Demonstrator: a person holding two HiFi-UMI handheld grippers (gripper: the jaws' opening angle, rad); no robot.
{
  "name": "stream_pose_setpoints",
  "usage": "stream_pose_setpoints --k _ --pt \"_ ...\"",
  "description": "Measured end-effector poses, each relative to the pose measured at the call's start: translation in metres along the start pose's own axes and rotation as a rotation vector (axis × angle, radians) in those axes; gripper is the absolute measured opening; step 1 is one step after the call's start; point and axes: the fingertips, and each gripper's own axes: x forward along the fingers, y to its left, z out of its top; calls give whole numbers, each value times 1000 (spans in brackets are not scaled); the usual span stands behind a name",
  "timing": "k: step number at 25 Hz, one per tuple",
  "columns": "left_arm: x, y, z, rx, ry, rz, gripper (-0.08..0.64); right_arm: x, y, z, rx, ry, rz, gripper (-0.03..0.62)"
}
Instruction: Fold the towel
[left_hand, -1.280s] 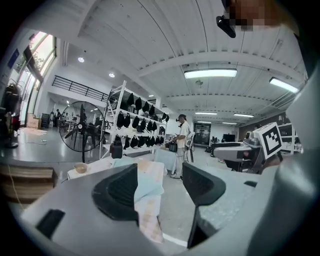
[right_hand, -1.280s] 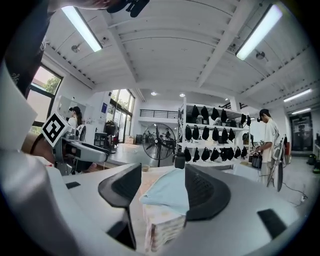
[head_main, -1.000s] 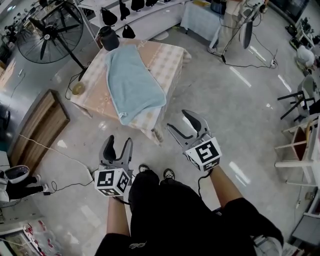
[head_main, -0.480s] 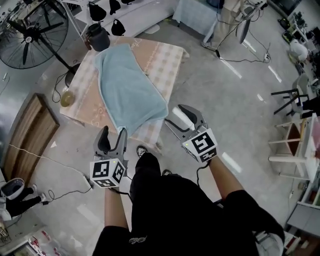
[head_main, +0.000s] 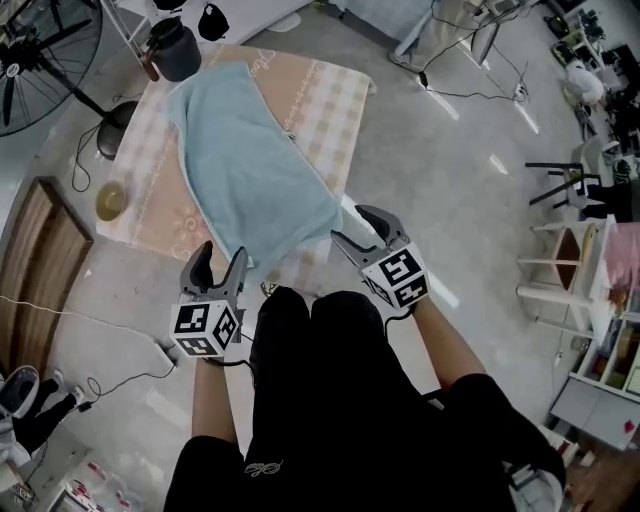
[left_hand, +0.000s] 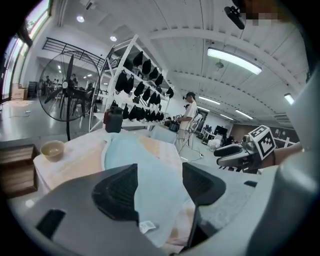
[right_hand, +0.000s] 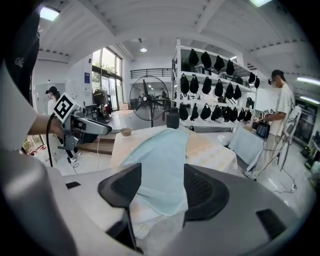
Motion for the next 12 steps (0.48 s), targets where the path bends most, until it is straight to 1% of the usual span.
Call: stream_pose_setpoints --k 3,6,9,12 --pt "15 4 -23 -48 47 6 262 17 -8 -18 24 43 17 250" --pt "21 4 -50 -123 93 24 262 33 -12 -42 43 98 63 250" --pt "22 6 -77 -202 123 74 262 48 -14 -70 55 164 123 250" --pt "18 4 -110 -235 177 131 262 56 -18 -98 37 220 151 250"
